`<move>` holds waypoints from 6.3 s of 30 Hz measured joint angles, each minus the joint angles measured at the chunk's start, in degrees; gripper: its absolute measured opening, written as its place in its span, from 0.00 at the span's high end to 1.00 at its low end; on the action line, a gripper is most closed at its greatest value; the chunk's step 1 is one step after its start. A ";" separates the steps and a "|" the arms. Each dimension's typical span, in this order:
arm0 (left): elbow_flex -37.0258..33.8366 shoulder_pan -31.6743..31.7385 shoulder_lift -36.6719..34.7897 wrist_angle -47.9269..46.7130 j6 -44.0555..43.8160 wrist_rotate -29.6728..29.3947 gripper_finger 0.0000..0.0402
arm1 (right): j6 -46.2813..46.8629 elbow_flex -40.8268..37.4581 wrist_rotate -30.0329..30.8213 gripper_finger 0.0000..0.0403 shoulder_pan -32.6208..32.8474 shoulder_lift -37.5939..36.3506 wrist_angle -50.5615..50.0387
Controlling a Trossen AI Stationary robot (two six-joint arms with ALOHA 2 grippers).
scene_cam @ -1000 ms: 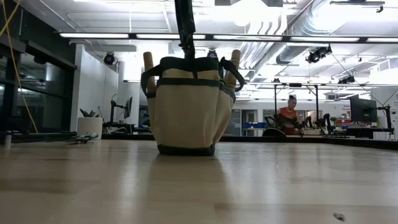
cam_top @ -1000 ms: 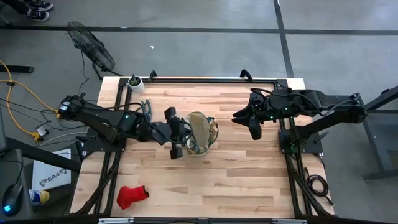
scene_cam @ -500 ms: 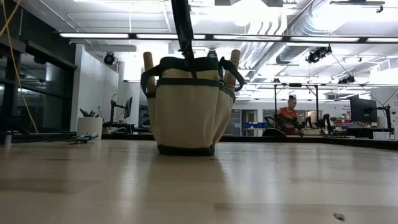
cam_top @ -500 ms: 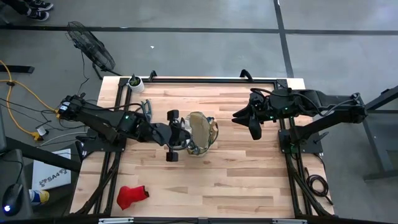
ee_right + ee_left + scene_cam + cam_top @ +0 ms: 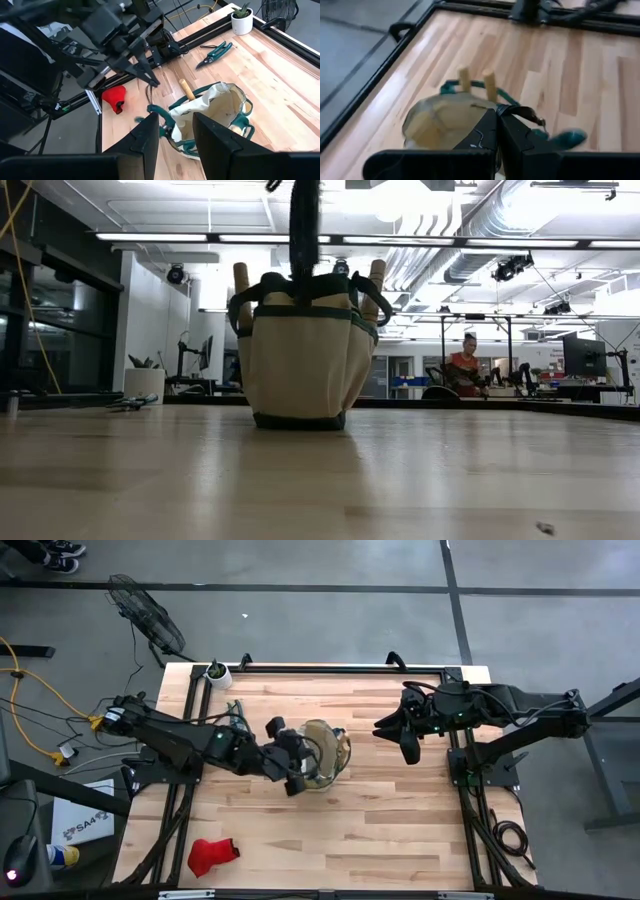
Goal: Pick & Place Garden tools in Gardening bag
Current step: Put the right shear scissors into the gardening bag, then put the red gloves into the gardening bag
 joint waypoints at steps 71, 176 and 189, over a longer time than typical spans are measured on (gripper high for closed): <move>0.14 0.39 3.91 -12.20 -32.08 4.32 0.96 | -1.78 0.00 1.79 0.72 -0.02 2.14 -0.09; -36.29 -48.02 -5.44 5.65 -58.58 30.85 0.44 | -7.79 -0.02 1.55 0.72 0.00 2.14 -1.63; -36.29 -48.00 2.89 10.10 -58.60 33.36 0.25 | -7.79 -0.04 1.58 0.72 0.00 2.14 -2.60</move>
